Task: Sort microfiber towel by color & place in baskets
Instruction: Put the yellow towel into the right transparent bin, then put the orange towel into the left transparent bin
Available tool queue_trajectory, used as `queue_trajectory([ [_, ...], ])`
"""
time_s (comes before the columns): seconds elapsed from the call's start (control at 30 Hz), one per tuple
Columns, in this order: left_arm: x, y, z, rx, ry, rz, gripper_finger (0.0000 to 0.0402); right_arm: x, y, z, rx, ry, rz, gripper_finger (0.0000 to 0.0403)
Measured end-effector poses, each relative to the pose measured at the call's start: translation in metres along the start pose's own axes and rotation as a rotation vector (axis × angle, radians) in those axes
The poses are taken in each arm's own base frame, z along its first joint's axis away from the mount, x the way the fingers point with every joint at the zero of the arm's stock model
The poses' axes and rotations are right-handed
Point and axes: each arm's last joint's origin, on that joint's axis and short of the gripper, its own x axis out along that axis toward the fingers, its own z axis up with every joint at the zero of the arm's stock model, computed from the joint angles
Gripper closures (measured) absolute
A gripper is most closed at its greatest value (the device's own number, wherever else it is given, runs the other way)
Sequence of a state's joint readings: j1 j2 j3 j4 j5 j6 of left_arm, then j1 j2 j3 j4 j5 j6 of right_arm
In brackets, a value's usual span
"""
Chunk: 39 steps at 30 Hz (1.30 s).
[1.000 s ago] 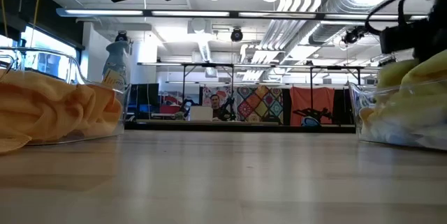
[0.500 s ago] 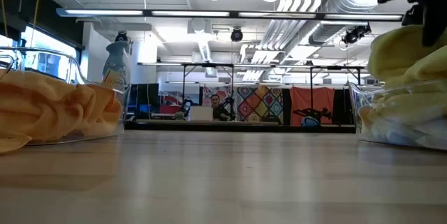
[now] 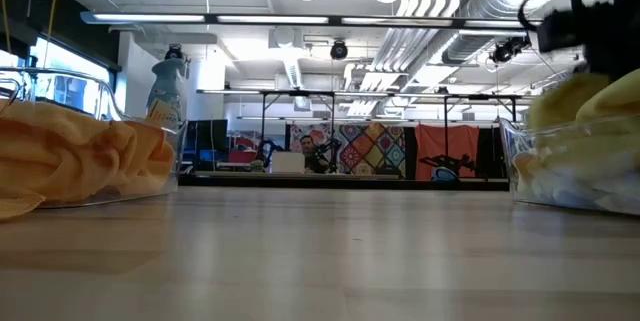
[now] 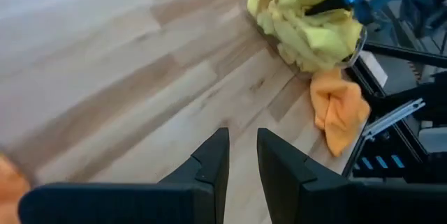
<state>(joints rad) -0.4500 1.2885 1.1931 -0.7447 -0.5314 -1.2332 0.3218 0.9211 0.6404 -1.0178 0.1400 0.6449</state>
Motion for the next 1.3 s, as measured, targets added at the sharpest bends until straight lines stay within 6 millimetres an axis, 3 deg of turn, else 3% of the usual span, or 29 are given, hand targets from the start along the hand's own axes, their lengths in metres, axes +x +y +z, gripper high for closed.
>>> queue_trajectory([
  [0.13, -0.005, 0.001, -0.020, -0.042, 0.046, 0.048, 0.0339, 0.026, -0.004, -0.012, -0.014, 0.018, 0.002, 0.0263],
  [0.27, -0.005, 0.003, -0.038, -0.074, 0.095, 0.114, 0.0339, 0.026, -0.004, -0.013, 0.007, 0.028, 0.004, 0.0264],
  [0.57, -0.006, 0.003, -0.068, -0.162, 0.194, 0.193, 0.0339, -0.032, -0.001, 0.004, -0.029, 0.065, -0.003, 0.0265],
  [0.9, 0.015, 0.002, -0.122, -0.314, 0.363, 0.411, 0.0339, -0.091, -0.003, 0.016, 0.009, 0.023, 0.023, 0.0265],
  [1.07, 0.031, 0.003, -0.164, -0.356, 0.474, 0.542, 0.0339, -0.104, -0.002, 0.021, 0.016, -0.023, 0.055, 0.0265],
  [1.3, 0.058, 0.002, -0.217, -0.360, 0.554, 0.577, 0.0339, -0.105, 0.000, 0.024, 0.025, -0.067, 0.064, 0.0265],
])
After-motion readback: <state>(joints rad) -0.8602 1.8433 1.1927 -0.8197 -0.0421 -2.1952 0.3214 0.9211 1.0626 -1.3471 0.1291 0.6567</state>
